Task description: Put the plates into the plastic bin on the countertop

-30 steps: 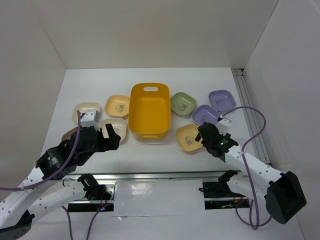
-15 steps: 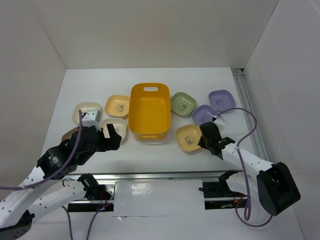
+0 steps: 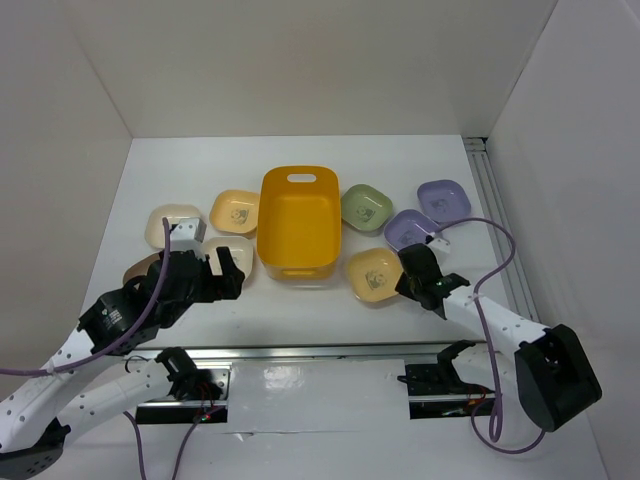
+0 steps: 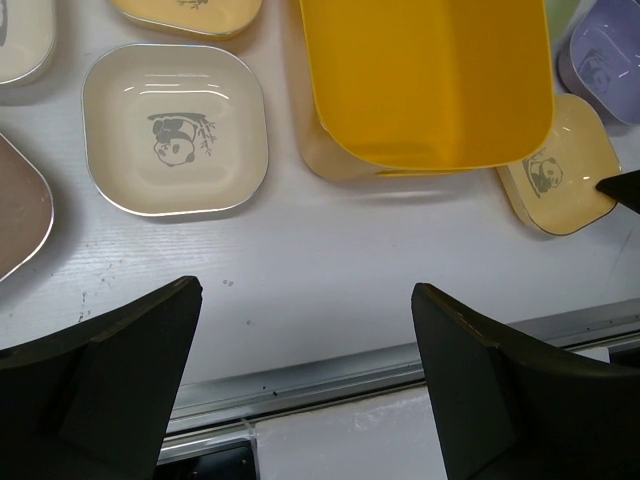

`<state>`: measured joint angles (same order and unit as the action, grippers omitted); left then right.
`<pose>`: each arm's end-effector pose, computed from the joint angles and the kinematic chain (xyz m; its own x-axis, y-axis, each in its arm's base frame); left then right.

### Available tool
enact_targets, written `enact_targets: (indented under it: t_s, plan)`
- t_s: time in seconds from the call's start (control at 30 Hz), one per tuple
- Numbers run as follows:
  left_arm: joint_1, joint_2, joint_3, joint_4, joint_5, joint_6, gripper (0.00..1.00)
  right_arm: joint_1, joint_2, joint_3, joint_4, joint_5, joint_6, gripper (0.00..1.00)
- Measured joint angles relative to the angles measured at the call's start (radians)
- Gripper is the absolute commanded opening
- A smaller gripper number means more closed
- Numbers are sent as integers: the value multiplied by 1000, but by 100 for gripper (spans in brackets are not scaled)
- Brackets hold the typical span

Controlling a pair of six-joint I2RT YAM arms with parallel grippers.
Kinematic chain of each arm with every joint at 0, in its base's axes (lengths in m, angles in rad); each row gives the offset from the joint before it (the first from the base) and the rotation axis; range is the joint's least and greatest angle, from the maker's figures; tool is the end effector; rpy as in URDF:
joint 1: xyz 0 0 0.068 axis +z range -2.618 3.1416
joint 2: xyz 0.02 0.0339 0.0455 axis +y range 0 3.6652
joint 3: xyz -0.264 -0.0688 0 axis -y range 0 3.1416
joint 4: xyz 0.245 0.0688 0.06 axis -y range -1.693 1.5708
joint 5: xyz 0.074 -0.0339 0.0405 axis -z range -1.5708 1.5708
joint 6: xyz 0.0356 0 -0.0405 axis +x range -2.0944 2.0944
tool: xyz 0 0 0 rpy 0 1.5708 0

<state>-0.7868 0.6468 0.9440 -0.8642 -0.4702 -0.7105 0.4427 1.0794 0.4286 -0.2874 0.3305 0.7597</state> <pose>0.0928 -0.0702 0.3449 -0.5232 -0.2988 -0.7981 0.0266 0.9304 -0.3657 0.1770 0.0711 0.1587 -0.6880 0.3947 -0.6089 0.3338 0.9172 0.2174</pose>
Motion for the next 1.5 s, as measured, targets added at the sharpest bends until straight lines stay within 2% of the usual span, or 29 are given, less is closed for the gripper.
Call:
enact_targets:
  t_s: [0.23,0.47,0.63,0.73,0.9,1.0,1.17,1.3,1.5]
  plan:
    - [0,0,0,0,-5,0,100,134,-94,59,-170,85,98,0]
    - [0,0,0,0,-5,0,100,227,-194,237,-405,262,211,0]
    - [0,-2,0,0,-5,-1,100,262,-184,375,-548,419,269,0]
    - [0,-2,0,0,-9,-1,100,269,-150,461,-572,473,250,0]
    - [0,-1,0,-1,-23,-2,100,285,-36,595,-444,455,56,0]
    - [0,7,0,-3,-27,-4,100,291,84,713,-344,408,-107,0]
    - [0,32,0,-7,-31,-4,100,254,357,947,-222,227,-398,0]
    - [0,39,0,-7,-32,-4,100,190,495,982,-181,50,-548,0]
    - [0,50,0,-7,-32,-4,100,165,671,1048,-187,-106,-674,0]
